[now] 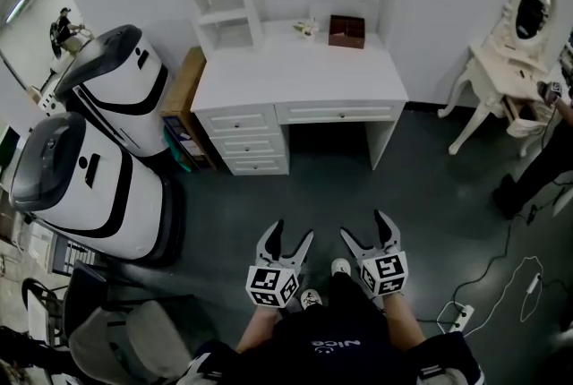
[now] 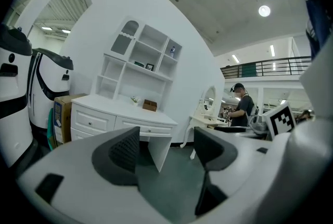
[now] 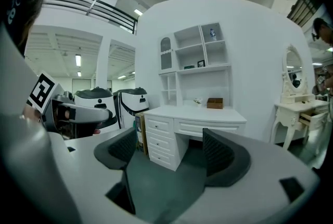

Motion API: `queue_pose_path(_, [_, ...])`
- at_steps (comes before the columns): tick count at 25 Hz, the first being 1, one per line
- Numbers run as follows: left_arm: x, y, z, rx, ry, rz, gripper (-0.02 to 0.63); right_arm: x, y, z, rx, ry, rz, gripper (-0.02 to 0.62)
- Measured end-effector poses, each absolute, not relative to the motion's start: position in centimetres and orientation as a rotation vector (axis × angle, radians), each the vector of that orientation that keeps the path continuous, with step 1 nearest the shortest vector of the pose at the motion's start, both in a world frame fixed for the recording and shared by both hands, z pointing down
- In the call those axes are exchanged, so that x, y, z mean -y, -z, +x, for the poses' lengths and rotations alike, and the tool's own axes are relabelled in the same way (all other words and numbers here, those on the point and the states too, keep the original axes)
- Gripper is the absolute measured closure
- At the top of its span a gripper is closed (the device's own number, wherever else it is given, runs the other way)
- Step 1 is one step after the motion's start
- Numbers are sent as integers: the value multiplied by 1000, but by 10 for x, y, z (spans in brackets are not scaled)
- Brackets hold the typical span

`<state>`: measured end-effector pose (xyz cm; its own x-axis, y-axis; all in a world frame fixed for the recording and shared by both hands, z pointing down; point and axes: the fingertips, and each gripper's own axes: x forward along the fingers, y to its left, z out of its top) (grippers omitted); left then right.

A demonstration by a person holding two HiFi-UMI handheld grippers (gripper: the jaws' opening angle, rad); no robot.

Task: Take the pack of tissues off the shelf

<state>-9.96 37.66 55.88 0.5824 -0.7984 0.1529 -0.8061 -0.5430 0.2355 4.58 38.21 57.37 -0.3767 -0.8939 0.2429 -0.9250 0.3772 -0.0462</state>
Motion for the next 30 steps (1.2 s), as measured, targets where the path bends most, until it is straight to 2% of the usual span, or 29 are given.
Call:
queue_pose_path(9, [-340,-571,-90,1370,-71,2495,299,-330,-584,52,2502,-275,1551,216])
queue_pose_path(17, [-253,-563,-77,1519,-74,2423,301,-231,-580,65,2567,-242,1402,227])
queue_pose_path(30, [-149,-559,-11,1615,-54,2355,301,-111,-573,119,2620,-182,1256,230])
